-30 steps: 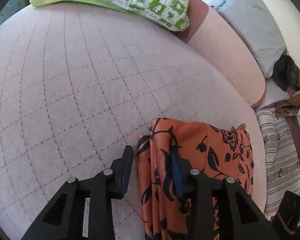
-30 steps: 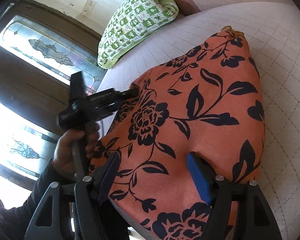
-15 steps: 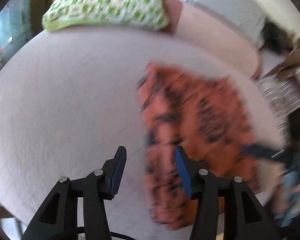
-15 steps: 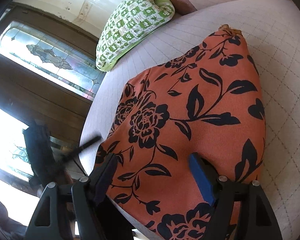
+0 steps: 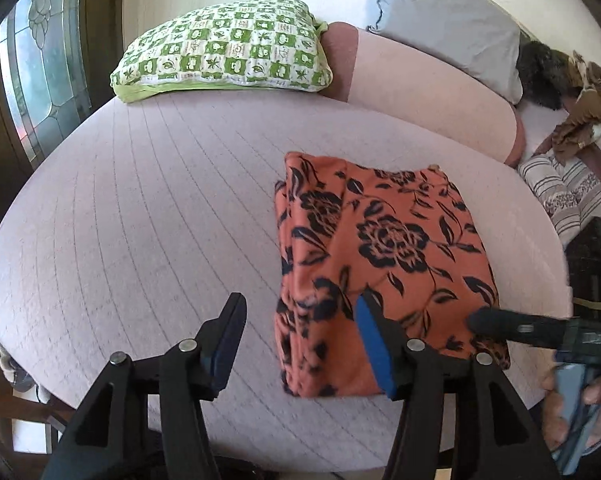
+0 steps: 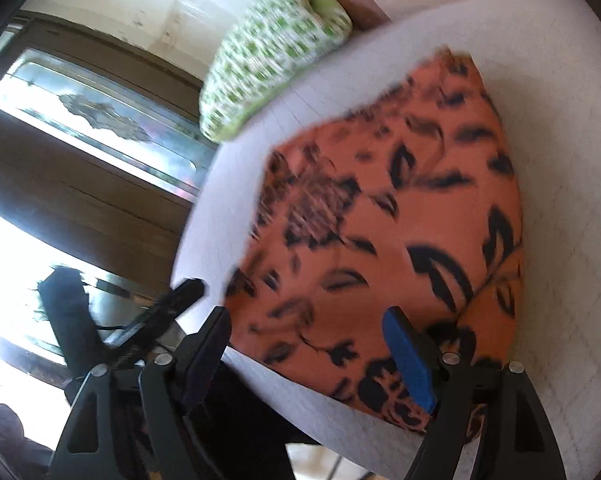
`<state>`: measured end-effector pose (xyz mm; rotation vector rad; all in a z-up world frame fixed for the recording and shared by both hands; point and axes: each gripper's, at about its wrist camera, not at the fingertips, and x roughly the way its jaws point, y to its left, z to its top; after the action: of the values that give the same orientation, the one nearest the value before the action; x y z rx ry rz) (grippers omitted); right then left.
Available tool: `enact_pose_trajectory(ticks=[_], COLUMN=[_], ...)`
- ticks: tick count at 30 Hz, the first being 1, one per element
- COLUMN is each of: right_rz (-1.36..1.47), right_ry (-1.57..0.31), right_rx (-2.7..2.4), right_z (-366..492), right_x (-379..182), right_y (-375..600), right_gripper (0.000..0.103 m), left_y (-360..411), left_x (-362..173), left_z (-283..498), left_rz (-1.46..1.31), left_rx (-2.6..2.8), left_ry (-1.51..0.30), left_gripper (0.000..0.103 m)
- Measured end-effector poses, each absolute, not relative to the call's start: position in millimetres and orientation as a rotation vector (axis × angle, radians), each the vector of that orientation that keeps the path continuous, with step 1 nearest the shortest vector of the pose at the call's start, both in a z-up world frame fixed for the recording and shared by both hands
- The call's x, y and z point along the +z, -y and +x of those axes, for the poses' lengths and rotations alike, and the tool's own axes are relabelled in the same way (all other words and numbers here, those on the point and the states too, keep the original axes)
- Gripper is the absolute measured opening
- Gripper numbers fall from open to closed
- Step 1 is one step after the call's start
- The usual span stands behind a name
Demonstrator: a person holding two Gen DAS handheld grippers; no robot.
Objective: Fold small clothes
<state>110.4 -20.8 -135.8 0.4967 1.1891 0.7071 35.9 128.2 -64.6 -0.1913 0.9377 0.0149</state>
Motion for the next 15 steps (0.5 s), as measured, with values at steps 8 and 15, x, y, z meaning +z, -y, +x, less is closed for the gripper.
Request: enact_pose_trajectory(ticks=[8,15], right_rz=[0.471,0.504], right_ry=[-1.116,-1.182], right_rx=[0.717,0.674], right_z=[99.5,107.1], right_x=[-116.2,-140.1], right_y=[19.3,21.1], right_gripper=[0.082,0.084], left_y=[-118.4,-119.0], left_x=[-64.9,-67.7], left_z=[24.6,22.8], left_rz=[-0.187,-0.183], left_rx=[0.019,0.039], left_ry=[-0.948,-0.968], left_gripper=[0.06,0.062])
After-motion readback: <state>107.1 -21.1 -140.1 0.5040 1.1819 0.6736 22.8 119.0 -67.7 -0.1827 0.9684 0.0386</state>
